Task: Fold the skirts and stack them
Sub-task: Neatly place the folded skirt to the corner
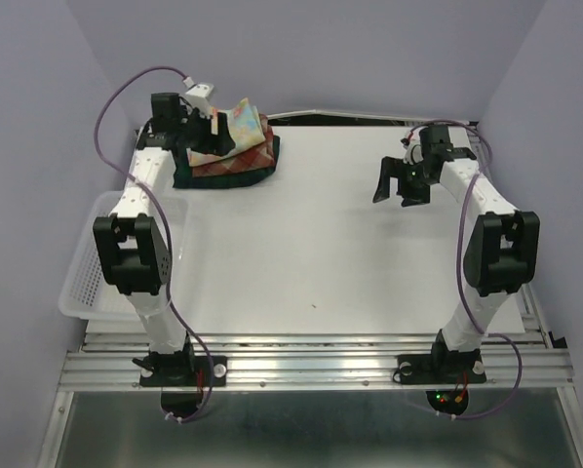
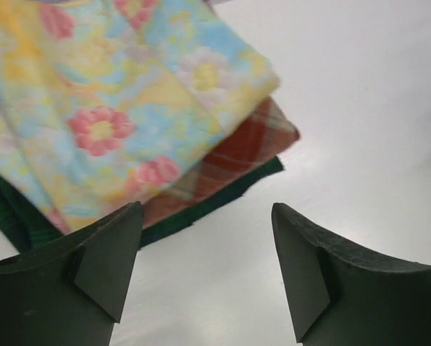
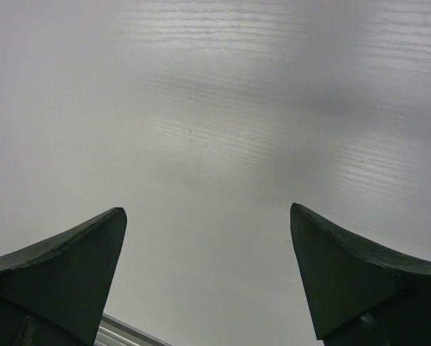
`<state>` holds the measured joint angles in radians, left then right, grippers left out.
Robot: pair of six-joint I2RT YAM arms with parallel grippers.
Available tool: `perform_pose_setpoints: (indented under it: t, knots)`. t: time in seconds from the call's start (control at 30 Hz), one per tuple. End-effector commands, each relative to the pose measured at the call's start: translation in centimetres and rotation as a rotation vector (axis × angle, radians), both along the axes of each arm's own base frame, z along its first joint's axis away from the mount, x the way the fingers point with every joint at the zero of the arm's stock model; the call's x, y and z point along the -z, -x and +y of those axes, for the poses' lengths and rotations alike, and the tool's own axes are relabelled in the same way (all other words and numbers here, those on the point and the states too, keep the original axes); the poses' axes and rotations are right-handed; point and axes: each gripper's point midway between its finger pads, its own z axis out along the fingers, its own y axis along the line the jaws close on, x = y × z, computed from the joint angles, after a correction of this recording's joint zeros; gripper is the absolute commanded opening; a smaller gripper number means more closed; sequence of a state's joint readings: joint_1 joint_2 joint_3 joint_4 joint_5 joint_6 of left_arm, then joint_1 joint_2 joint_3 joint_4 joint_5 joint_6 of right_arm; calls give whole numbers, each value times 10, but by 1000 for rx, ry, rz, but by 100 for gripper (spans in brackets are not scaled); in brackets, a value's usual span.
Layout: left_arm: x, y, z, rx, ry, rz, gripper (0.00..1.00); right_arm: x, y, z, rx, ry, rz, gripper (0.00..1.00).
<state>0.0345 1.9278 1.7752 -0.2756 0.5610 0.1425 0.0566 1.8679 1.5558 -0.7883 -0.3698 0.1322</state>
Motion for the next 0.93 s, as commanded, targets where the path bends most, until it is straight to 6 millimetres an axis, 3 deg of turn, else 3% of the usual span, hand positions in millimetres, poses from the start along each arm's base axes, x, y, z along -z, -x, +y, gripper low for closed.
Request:
perform_pose_setpoints:
  t: [0.0, 0.03, 0.1, 0.13, 0.17, 0.2, 0.23, 0.27, 0.33, 0.37, 0.43, 0.6, 0.63, 0.9]
  knots:
    - [-67, 50, -62, 110, -129, -212, 87, -29, 10, -11, -83, 71, -136, 100]
    - [-60, 66, -66, 122, -146, -200, 97, -33, 18, -14, -123, 97, -175, 100]
    - [-48, 88, -83, 169, -149, -166, 99, -38, 26, -17, -145, 121, -208, 100]
    - [-56, 101, -86, 184, -143, -181, 99, -50, 30, -19, -152, 135, -256, 100]
    - [-35, 114, -87, 201, -150, -140, 99, -51, 34, -21, -169, 155, -277, 100]
    - [-33, 123, -89, 212, -152, -141, 99, -41, 43, -25, -176, 172, -261, 100]
    - [-42, 134, -87, 212, -154, -167, 99, -41, 49, -26, -188, 179, -269, 100]
    - [-27, 143, -83, 209, -165, -136, 99, -48, 56, -26, -202, 189, -302, 100]
    - [-31, 157, -74, 179, -183, -148, 99, -34, 71, -30, -210, 206, -291, 100]
    - [-19, 166, -70, 172, -195, -118, 99, -39, 77, -31, -219, 214, -316, 100]
    - [-11, 182, -59, 141, -221, -114, 99, -28, 90, -34, -218, 225, -299, 100]
    - [-1, 210, -44, 95, -248, -133, 99, -22, 109, -32, -208, 206, -305, 100]
    - [6, 212, -43, 95, -253, -120, 99, -20, 111, -30, -207, 195, -302, 100]
    - [5, 224, -36, 59, -241, -139, 99, -11, 125, -19, -186, 117, -277, 100]
